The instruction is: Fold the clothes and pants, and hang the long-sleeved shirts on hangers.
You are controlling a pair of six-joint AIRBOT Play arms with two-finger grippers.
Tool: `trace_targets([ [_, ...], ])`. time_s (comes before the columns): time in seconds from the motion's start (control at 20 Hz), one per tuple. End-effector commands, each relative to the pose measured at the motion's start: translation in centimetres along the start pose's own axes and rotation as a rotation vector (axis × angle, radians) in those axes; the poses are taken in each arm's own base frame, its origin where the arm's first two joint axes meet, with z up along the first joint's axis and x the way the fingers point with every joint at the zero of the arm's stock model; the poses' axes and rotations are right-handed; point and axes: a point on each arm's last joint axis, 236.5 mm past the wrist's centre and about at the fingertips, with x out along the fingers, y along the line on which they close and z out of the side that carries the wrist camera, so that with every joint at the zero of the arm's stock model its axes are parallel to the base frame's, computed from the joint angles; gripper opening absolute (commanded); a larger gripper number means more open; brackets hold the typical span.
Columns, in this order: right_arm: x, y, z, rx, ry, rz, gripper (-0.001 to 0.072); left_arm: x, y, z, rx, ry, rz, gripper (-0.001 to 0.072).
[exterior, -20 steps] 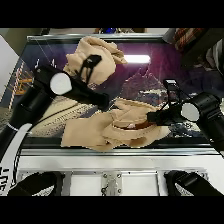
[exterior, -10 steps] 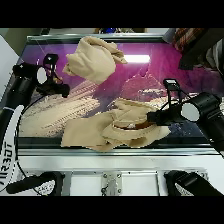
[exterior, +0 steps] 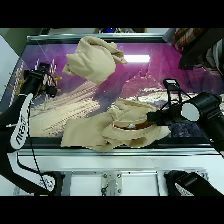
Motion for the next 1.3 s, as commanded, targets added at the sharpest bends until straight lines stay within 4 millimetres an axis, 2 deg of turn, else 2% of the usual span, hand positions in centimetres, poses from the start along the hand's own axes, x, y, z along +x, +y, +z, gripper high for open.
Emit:
trace_targets([
  [0.0, 0.0, 0.0, 0.0, -0.001, 0.001, 0.000, 0.0026, 4.2, 0.8, -0.3, 0.016, 0.039, 0.034, 0.0628],
  [0.15, 0.0, 0.0, 0.0, -0.001, 0.002, 0.000, 0.0026, 6.1, 0.1, -0.5, 0.026, 0.045, 0.025, 0.0628],
  [0.4, 0.0, 0.0, 0.0, -0.001, 0.002, 0.000, 0.0026, 7.8, -0.9, -0.5, 0.041, 0.040, 0.011, 0.0628],
  [0.8, 0.0, 0.0, 0.0, -0.001, 0.002, 0.000, 0.0026, 7.9, -0.9, -0.8, 0.015, 0.054, 0.013, 0.0607],
  [0.85, 0.0, 0.0, 0.0, -0.001, 0.002, 0.000, 0.0026, 7.9, -0.9, -0.9, 0.016, 0.057, 0.014, 0.0477],
  [0.9, 0.0, 0.0, 0.0, -0.001, 0.002, 0.000, 0.0026, 7.9, -0.8, -1.0, 0.016, 0.062, 0.015, 0.0305],
  [0.95, 0.0, 0.0, 0.0, -0.001, 0.002, 0.000, 0.0026, 7.9, -0.8, -1.1, 0.015, 0.064, 0.015, 0.0297],
  [1.0, 0.0, 0.0, 0.0, -0.001, 0.002, 0.000, 0.0026, 7.9, -0.8, -1.1, 0.015, 0.067, 0.015, 0.0253],
  [1.05, 0.0, 0.0, 0.0, -0.001, 0.002, 0.000, 0.0026, 7.9, -0.8, -1.3, 0.016, 0.072, 0.017, 0.0122],
  [1.1, 0.0, 0.0, 0.0, -0.001, 0.002, 0.000, 0.0026, 7.9, -0.8, -1.4, 0.017, 0.078, 0.018, 0.0069],
  [1.25, 0.0, 0.0, 0.0, -0.001, 0.002, 0.000, 0.0026, 7.8, -0.7, -1.7, 0.019, 0.093, 0.021, 0.0025],
])
